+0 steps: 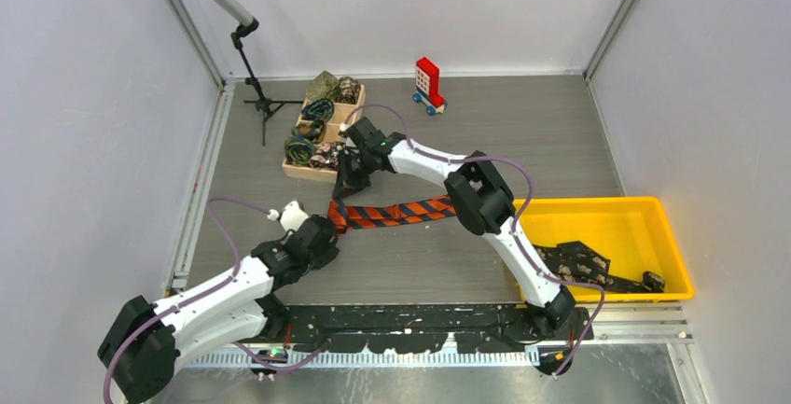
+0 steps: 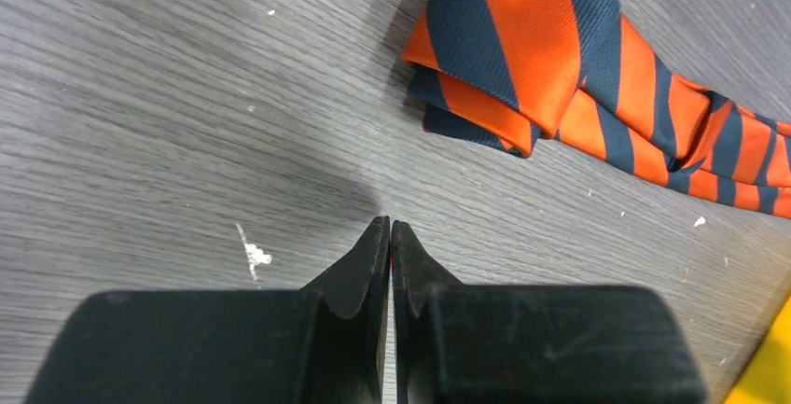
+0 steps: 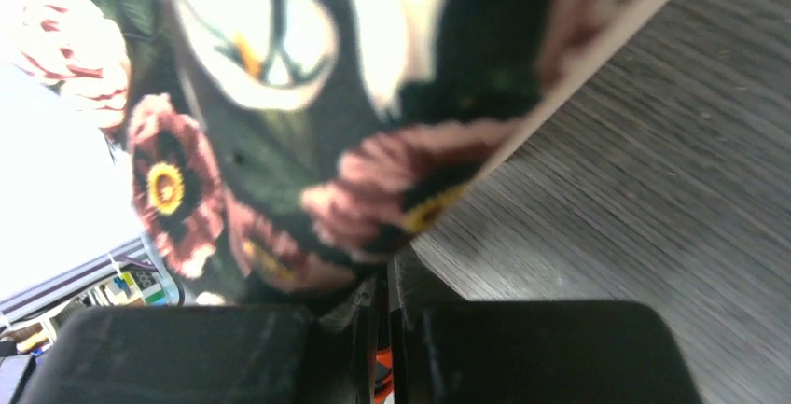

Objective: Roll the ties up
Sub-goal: Roll the tie at the center of the board.

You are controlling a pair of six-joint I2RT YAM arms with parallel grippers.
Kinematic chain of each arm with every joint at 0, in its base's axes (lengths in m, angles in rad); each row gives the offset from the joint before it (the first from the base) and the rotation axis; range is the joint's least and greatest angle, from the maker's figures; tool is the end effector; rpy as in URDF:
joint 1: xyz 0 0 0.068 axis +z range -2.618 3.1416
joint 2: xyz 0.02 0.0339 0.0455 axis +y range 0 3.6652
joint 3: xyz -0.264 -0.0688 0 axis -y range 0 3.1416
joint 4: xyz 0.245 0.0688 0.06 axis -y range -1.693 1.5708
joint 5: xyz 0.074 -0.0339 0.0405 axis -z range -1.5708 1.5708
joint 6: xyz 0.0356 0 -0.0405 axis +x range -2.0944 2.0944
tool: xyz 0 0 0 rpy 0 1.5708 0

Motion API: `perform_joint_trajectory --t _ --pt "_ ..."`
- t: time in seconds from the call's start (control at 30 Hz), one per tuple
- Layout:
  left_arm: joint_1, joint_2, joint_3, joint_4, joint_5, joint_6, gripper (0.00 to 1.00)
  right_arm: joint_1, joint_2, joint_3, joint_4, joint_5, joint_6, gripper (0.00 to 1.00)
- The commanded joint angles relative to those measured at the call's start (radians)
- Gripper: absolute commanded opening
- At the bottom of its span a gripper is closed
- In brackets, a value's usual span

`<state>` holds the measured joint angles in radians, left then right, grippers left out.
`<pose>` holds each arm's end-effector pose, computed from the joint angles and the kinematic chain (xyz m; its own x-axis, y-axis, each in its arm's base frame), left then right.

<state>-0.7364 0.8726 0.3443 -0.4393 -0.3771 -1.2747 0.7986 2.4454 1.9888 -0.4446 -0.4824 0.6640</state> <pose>0.1221 -0.0930 0.1558 -0.6273 -0.6317 -0.4556 -0.4465 0.7710 -0.4541 0.3610 0.3944 0.1459 -0.9457 -0.1886 -0.2646 -0.3209 0.6705 0.6690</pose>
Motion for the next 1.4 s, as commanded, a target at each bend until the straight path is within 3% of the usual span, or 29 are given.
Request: perform_joint_trajectory --t 0.0,0.57,1.37 --pt "0.012 -0.005 -0.016 0.087 -0.009 -0.013 0.05 0.019 0.015 0.029 0.06 -0.048 0.028 0.11" --pt "0.083 -0.003 -0.088 0.271 -0.026 0.07 0.04 0.022 0.001 -0.071 0.106 -0.075 0.034 0.1" --pt "0.156 0.157 -0.063 0.501 0.007 0.152 0.02 0.022 -0.055 -0.205 0.167 -0.134 0.063 0.07"
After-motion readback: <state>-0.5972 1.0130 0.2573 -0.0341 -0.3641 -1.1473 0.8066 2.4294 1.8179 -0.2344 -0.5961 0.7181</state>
